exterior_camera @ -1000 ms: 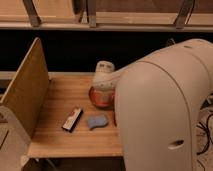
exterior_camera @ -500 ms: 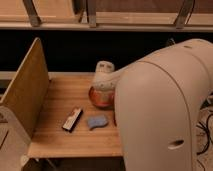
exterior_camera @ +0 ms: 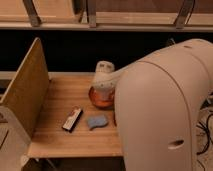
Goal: Push the eraser across the table
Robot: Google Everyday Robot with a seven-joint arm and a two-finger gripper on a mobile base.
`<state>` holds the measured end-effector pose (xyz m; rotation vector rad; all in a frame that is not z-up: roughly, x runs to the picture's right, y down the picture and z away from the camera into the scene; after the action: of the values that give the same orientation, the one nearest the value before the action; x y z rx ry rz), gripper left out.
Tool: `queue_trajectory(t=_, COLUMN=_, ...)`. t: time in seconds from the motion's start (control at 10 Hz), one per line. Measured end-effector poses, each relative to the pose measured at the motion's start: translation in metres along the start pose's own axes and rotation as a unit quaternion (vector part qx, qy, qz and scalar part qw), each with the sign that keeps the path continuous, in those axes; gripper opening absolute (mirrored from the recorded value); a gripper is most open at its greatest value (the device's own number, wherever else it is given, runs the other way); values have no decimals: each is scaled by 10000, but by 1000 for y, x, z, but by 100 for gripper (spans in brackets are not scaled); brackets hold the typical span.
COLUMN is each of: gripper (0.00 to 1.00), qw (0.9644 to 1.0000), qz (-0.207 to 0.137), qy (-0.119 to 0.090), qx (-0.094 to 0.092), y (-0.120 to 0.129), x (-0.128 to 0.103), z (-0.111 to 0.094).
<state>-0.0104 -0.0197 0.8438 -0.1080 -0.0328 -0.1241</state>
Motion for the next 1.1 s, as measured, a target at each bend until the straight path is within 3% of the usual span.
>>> queue_trajectory(t=0.2, gripper=4, qw=10000, qz=-74, qy=24, qx=11, y=-1, x=-5, z=-5)
queue_trajectory(t=0.6, gripper=0, qw=9981, qz=-610, qy=-29, qx=-96, y=11, x=-58, z=-28)
queue_trajectory(t=0.8, gripper=0, qw=9958, qz=-760, qy=-201, qx=-465, y=40, x=-90, z=-31)
queue_trajectory(t=0.9, gripper=0, qw=9918, qz=-859, qy=-383, qx=-862, y=70, x=-111, z=-30)
queue_trajectory(t=1.1, gripper=0, qw=9819, qz=-1059, qy=-671, qx=-1420, y=113, x=-141, z=-32)
